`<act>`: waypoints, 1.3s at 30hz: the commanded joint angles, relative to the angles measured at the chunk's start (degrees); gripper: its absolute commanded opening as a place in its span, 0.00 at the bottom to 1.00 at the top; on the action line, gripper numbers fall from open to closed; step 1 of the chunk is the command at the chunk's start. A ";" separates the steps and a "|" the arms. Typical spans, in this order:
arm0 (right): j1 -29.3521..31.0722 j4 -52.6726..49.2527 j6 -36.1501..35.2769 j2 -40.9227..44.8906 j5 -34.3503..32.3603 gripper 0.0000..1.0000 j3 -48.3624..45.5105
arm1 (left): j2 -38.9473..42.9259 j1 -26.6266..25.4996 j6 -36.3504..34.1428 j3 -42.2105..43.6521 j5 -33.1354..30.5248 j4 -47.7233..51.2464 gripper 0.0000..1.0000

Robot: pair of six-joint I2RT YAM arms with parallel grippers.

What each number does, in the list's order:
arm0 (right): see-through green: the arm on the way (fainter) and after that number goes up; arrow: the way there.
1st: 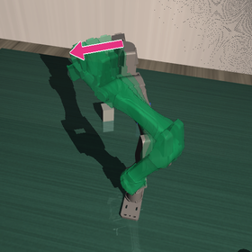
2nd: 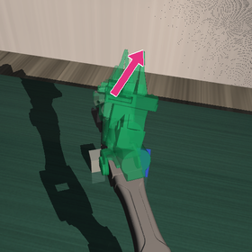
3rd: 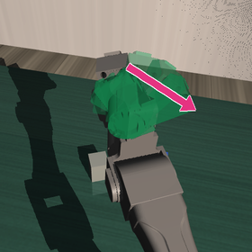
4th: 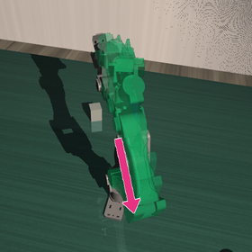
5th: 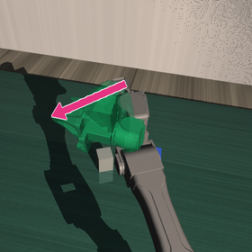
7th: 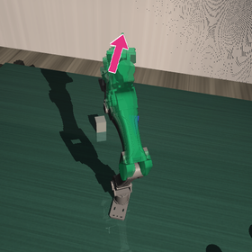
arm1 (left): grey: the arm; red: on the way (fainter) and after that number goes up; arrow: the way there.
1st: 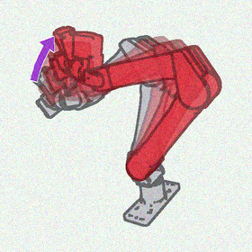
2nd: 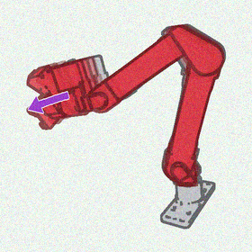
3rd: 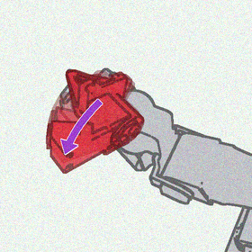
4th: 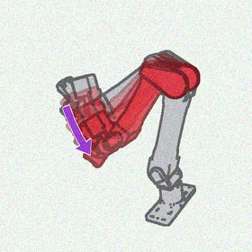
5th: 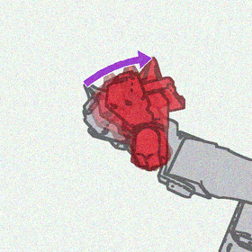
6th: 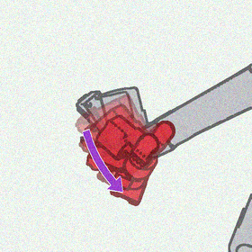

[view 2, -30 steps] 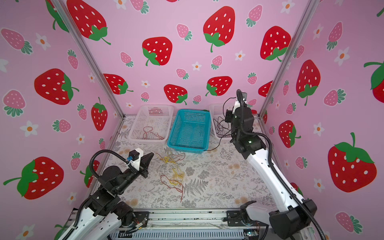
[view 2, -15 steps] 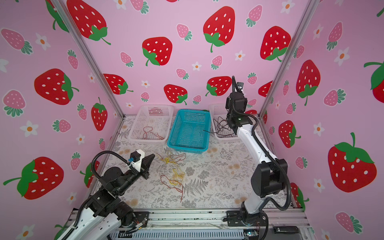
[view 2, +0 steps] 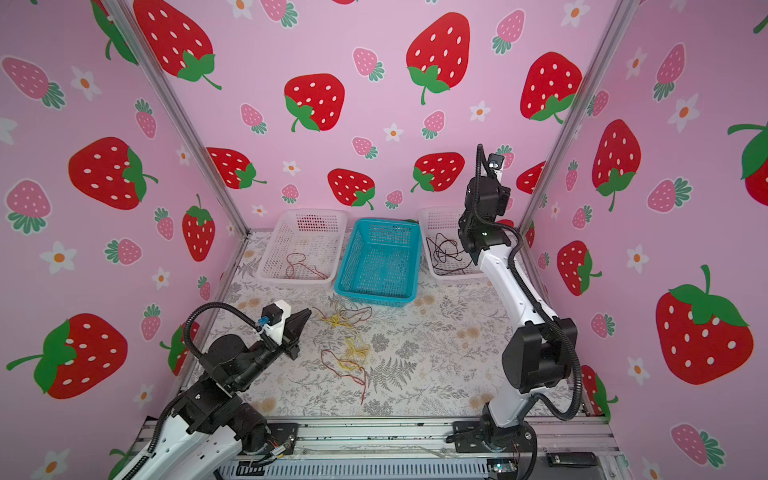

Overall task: Untangle the cables
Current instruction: 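Lift the black wire with the right gripper toward the white basket farthest from the robot, then lower the black wire into the white basket and open the right gripper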

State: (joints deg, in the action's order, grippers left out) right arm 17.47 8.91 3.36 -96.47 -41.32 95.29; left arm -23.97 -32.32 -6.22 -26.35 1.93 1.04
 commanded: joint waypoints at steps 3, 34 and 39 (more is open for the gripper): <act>-0.34 -1.00 3.62 0.52 6.78 0.00 -4.12 | 0.04 -0.29 -0.81 0.15 -0.07 -2.17 0.00; 7.25 -15.76 15.61 8.08 20.94 0.80 -16.11 | 0.35 -0.61 -1.17 0.44 -0.70 -1.83 0.00; 13.09 -8.13 15.52 17.77 43.23 0.76 -29.35 | 0.53 -0.63 -0.73 0.33 -0.64 -2.04 0.00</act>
State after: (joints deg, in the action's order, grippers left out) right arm 27.68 -2.04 17.98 -81.73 -12.99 72.18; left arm -24.25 -32.67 -6.26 -26.06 1.89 0.91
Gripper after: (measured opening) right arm 0.763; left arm 0.068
